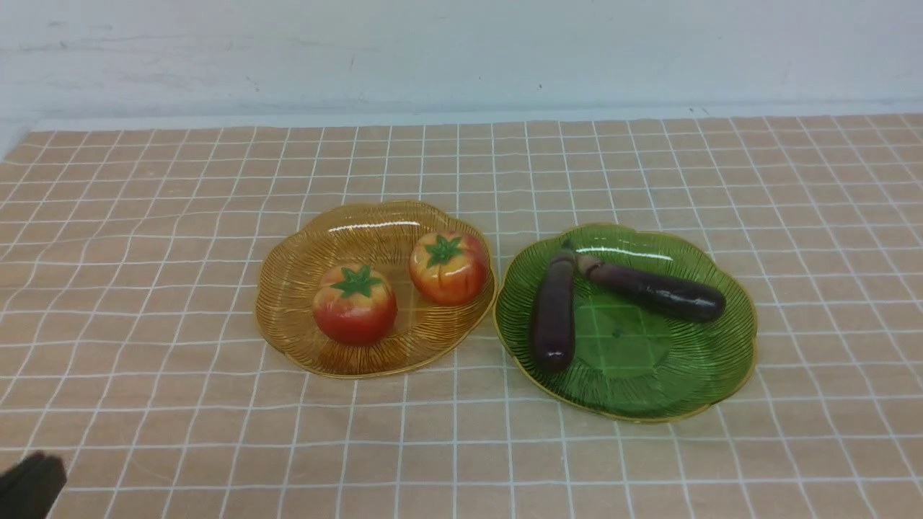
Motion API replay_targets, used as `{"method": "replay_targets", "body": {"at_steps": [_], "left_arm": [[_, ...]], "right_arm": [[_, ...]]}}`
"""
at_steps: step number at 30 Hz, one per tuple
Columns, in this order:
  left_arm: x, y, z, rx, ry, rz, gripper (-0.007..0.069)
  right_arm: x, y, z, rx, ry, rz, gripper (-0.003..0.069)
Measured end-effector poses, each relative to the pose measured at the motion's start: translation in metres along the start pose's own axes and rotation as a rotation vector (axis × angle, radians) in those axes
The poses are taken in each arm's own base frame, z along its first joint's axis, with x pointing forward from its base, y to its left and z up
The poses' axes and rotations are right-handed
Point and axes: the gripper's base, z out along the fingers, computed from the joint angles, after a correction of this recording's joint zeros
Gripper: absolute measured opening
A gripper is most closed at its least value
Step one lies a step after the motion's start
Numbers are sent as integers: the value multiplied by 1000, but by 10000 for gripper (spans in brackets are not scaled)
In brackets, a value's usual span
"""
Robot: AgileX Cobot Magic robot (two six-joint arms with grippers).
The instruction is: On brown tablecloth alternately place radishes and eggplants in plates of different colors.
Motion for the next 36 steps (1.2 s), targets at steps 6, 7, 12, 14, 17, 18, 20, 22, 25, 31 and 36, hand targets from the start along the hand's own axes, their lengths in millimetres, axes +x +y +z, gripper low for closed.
{"method": "replay_targets", "body": {"at_steps": [6, 7, 12, 14, 17, 18, 20, 22, 25, 31, 36], "left_arm": [[0, 0, 0, 0, 0, 1, -3], [0, 0, 0, 0, 0, 1, -3], [0, 0, 0, 0, 0, 0, -3], [0, 0, 0, 0, 0, 0, -3], [0, 0, 0, 0, 0, 0, -3], [0, 0, 0, 1, 0, -1, -3], [0, 0, 0, 1, 0, -1, -3], [0, 0, 0, 1, 0, -1, -3], [0, 0, 0, 1, 0, -1, -3], [0, 0, 0, 1, 0, -1, -3], [0, 0, 0, 1, 0, -1, -3]], "right_arm": [[0, 0, 0, 0, 0, 0, -15], [0, 0, 0, 0, 0, 0, -15], [0, 0, 0, 0, 0, 0, -15], [0, 0, 0, 0, 0, 0, -15], [0, 0, 0, 0, 0, 0, -15], [0, 0, 0, 0, 0, 0, -15], [0, 0, 0, -2, 1, 21, -15], [1, 0, 0, -1, 9, 39, -15], [4, 0, 0, -1, 40, 48, -15], [8, 2, 0, -18, 89, 42, -15], [21, 3, -1, -28, 180, 43, -15]]}}
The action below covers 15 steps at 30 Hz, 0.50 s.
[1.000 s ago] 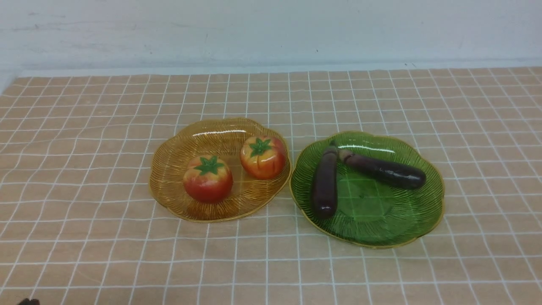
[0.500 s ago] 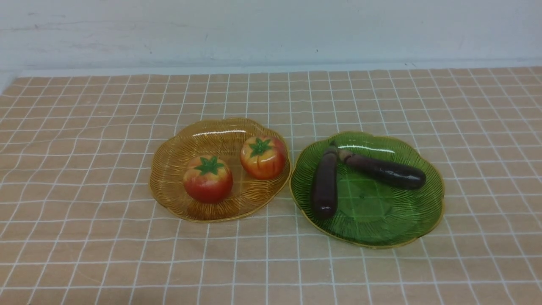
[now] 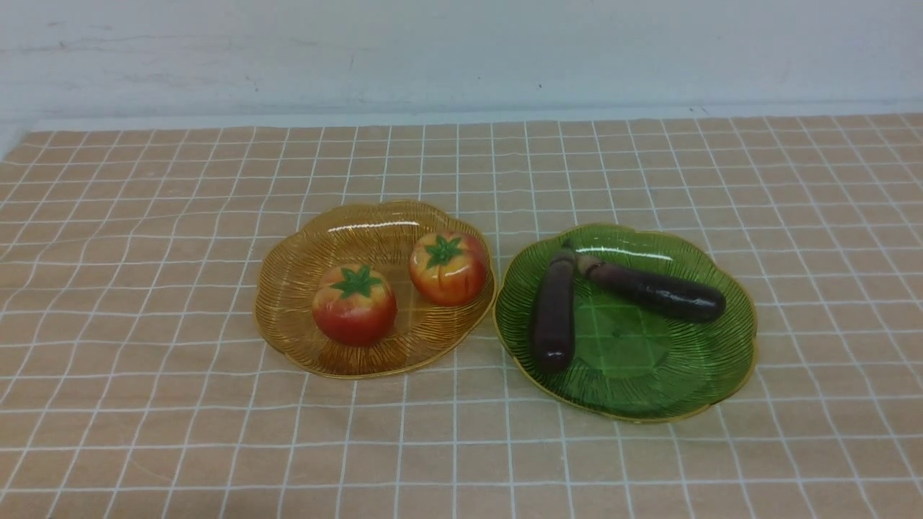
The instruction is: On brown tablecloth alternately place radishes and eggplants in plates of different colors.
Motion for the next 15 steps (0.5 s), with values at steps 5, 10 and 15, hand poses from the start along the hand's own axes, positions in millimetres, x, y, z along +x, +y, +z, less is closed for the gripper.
{"method": "replay_targets", "body": {"at_steps": [5, 10, 15], "left_arm": [[0, 0, 0, 0, 0, 0, -3], [0, 0, 0, 0, 0, 0, -3], [0, 0, 0, 0, 1, 0, -3]], "right_arm": [[49, -6, 5, 130, 201, -43, -15], [101, -16, 2, 271, 388, -61, -15], [145, -26, -7, 402, 515, -49, -15]]}}
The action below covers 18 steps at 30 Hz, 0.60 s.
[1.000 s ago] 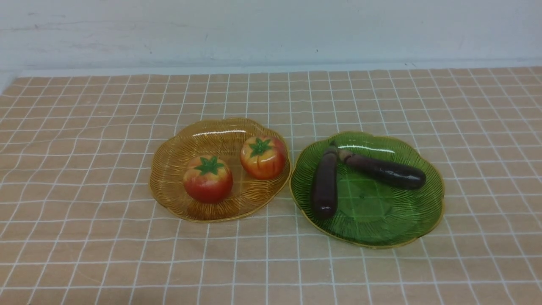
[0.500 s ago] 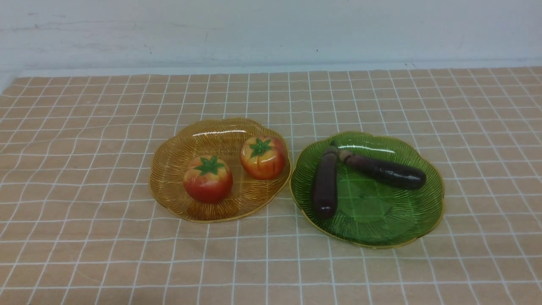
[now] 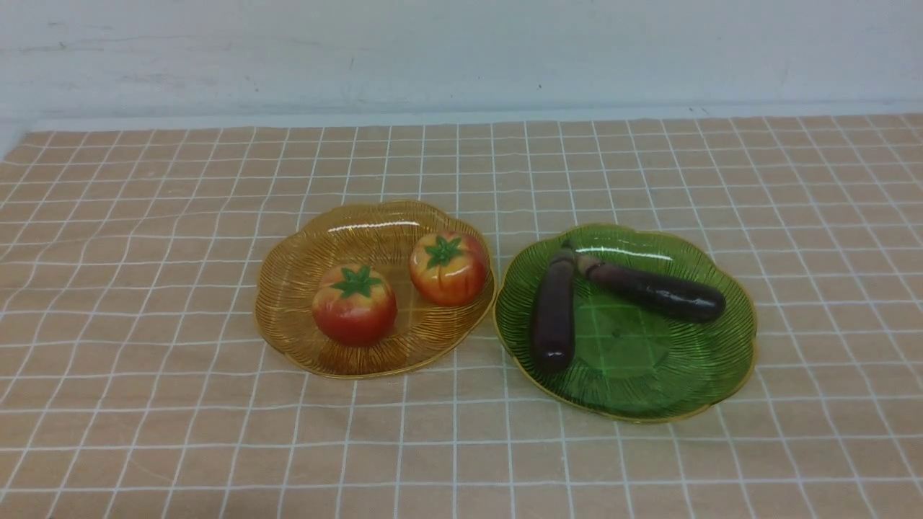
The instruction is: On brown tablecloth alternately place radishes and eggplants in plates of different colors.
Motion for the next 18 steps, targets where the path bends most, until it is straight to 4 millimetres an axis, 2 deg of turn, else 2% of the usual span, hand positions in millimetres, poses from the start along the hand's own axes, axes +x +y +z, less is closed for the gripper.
{"method": "replay_targets", "body": {"at_steps": [18], "left_arm": [[0, 0, 0, 0, -1, 2, -3]], "right_arm": [[-1, -1, 0, 18, -13, 5, -15]]}}
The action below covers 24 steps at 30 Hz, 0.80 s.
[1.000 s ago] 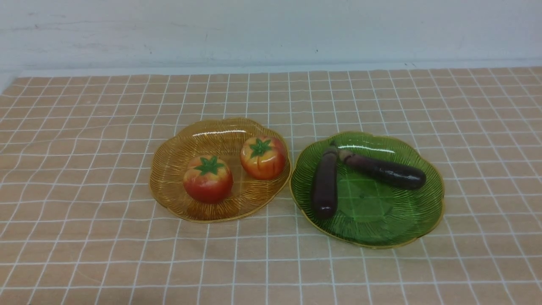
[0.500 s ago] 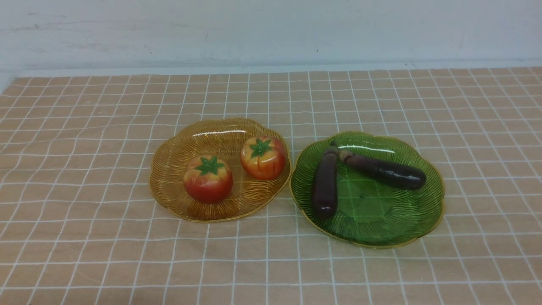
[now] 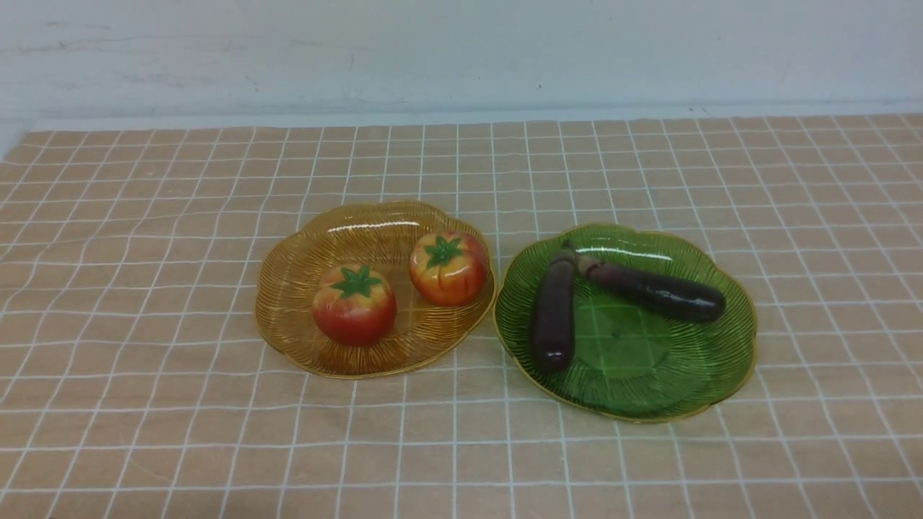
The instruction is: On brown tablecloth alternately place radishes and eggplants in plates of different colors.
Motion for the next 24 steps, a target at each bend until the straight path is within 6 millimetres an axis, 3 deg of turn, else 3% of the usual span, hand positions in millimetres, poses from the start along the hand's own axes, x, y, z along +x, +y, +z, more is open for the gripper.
{"method": "replay_targets", "body": {"at_steps": [24], "left_arm": [[0, 0, 0, 0, 0, 0, -3]], "right_arm": [[0, 0, 0, 0, 0, 0, -15]]}}
